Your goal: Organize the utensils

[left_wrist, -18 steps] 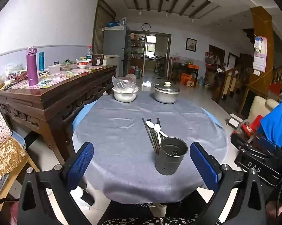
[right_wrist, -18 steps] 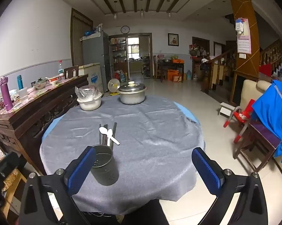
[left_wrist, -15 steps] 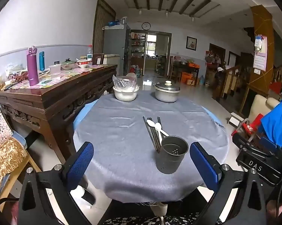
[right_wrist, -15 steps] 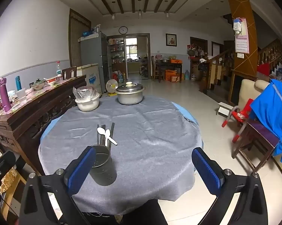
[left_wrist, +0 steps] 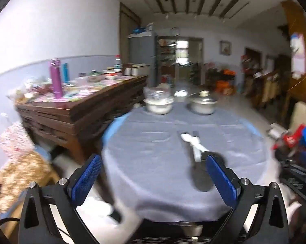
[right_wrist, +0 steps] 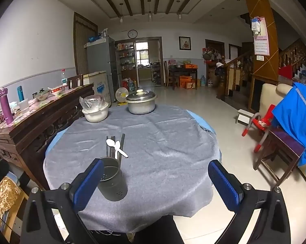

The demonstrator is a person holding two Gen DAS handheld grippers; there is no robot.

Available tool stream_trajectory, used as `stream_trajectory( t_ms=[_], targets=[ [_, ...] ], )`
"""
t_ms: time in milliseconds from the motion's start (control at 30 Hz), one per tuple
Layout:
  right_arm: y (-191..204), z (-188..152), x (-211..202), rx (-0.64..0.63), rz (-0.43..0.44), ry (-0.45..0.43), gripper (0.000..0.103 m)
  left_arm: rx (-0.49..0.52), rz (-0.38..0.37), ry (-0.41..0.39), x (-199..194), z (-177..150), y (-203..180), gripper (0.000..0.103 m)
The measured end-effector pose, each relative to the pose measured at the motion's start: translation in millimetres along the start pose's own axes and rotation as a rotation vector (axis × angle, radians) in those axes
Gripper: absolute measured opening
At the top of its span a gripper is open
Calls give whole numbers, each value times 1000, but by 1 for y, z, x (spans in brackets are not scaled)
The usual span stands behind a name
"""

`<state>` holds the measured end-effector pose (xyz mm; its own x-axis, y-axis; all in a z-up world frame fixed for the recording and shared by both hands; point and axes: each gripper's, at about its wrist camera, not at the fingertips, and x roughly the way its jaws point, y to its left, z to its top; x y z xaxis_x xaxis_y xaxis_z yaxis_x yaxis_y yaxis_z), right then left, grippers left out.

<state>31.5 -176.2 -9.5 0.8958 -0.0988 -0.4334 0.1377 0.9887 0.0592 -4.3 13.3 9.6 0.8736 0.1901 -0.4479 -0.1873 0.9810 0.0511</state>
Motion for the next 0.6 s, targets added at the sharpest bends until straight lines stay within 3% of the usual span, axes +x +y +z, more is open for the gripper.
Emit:
stream_trajectory(
  t_ms=[300, 500, 600],
  targets=[
    [13, -4, 1, -37, 24, 10, 103, 35, 127, 58, 19, 5, 18, 102],
    [25, -5, -4, -72, 76, -7, 103, -5, 183, 21, 15, 8, 37, 102],
    [34, -5, -6, -101, 106, -12, 103, -54, 200, 42, 23, 12, 55, 102]
  ],
)
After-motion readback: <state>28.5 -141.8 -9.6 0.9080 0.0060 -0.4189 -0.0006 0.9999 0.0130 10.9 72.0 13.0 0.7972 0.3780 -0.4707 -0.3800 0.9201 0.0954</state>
